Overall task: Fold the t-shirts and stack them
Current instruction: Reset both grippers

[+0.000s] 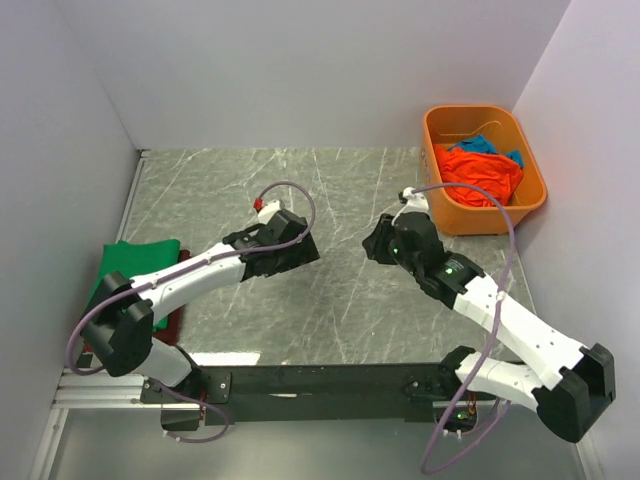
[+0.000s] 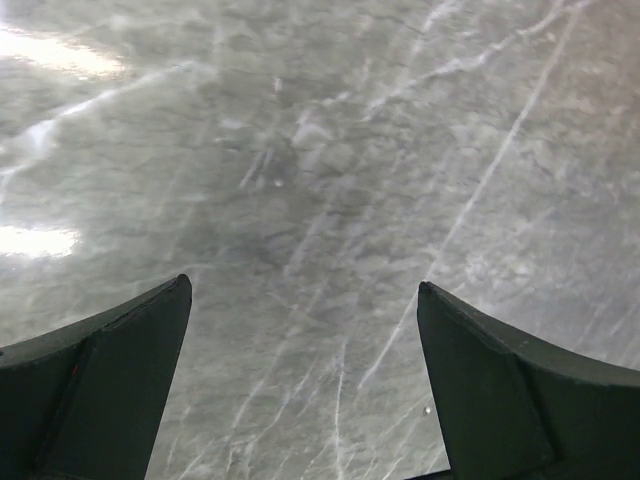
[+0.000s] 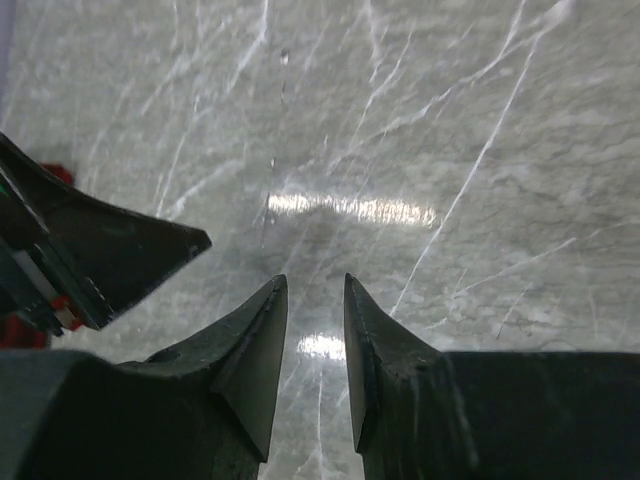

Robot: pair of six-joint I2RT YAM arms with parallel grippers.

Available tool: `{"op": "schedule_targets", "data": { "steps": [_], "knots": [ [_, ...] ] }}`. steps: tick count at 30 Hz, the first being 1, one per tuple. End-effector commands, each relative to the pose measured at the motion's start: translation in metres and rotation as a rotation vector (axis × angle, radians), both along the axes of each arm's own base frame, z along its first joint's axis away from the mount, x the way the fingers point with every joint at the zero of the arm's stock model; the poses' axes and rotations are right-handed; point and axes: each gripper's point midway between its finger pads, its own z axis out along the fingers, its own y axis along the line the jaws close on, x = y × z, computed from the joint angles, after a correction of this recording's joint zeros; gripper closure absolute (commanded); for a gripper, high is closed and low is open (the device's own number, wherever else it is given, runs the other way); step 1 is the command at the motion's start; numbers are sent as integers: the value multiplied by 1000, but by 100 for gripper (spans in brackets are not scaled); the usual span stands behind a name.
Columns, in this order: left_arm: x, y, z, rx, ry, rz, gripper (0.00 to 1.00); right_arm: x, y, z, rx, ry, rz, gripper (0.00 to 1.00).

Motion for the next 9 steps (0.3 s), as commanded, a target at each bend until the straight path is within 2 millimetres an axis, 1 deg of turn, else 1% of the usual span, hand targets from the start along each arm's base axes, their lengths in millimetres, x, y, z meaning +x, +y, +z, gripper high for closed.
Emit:
{"op": "schedule_targets", "data": {
  "steps": [1, 4, 7, 9],
  "knots": [
    [10, -12, 20, -62, -91, -43, 0, 7, -17, 11, -10, -63, -86, 63],
    [12, -12, 28, -53, -116, -64, 1, 7, -27, 8, -39, -73, -121, 64],
    [16, -9, 34, -19, -132, -75, 1, 5, -29, 5, -31, -86, -120, 64],
    [17, -9, 40, -18, -149, -82, 1, 4, -27, 7, -13, -95, -115, 63]
  ]
}}
